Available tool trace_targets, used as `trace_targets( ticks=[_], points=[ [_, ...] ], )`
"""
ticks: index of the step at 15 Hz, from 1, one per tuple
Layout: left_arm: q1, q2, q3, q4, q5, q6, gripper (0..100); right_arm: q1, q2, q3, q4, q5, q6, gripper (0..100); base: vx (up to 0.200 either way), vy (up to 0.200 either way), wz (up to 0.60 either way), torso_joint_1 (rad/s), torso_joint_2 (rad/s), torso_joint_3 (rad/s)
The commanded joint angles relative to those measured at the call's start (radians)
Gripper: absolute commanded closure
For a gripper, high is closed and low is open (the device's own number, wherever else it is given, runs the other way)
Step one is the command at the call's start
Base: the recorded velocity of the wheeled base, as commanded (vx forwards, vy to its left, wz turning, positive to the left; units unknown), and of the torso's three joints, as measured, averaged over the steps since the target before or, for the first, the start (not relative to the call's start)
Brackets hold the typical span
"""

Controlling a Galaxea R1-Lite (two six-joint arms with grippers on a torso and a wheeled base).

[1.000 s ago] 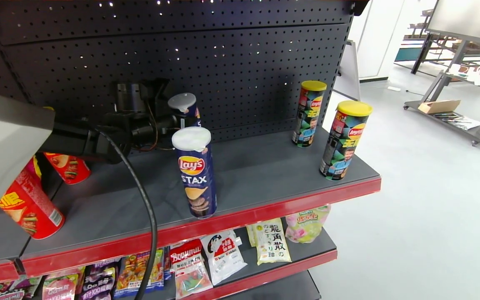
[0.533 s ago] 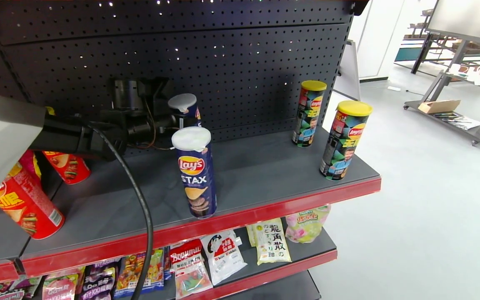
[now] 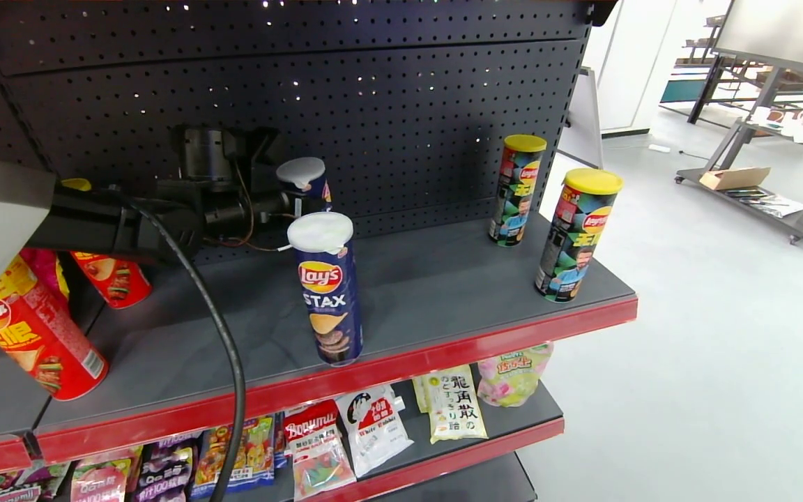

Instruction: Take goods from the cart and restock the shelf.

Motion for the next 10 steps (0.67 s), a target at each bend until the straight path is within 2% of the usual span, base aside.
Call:
trace_targets(
  ticks=[1, 5, 6, 10],
  points=[
    [0.000, -0.002, -0.001, 0.003, 0.000, 0.001, 100, 0.000, 0.001, 0.000, -0.001, 0.000, 0.000, 0, 0.000, 0.000, 0.00, 0.000, 0.00, 0.000],
    [-0.006, 0.012, -0.001, 0.003, 0.001, 0.001, 100, 0.000, 0.001, 0.000, 0.001, 0.000, 0.000, 0, 0.000, 0.000, 0.00, 0.000, 0.00, 0.000],
    [-0.006, 0.013, -0.001, 0.003, 0.001, 0.001, 0, 0.000, 0.001, 0.000, -0.001, 0.000, 0.000, 0, 0.000, 0.000, 0.00, 0.000, 0.00, 0.000],
    [-0.006, 0.007, -0.001, 0.003, 0.003, -0.004, 0, 0.000, 0.001, 0.000, -0.001, 0.000, 0.000, 0, 0.000, 0.000, 0.00, 0.000, 0.00, 0.000]
  ],
)
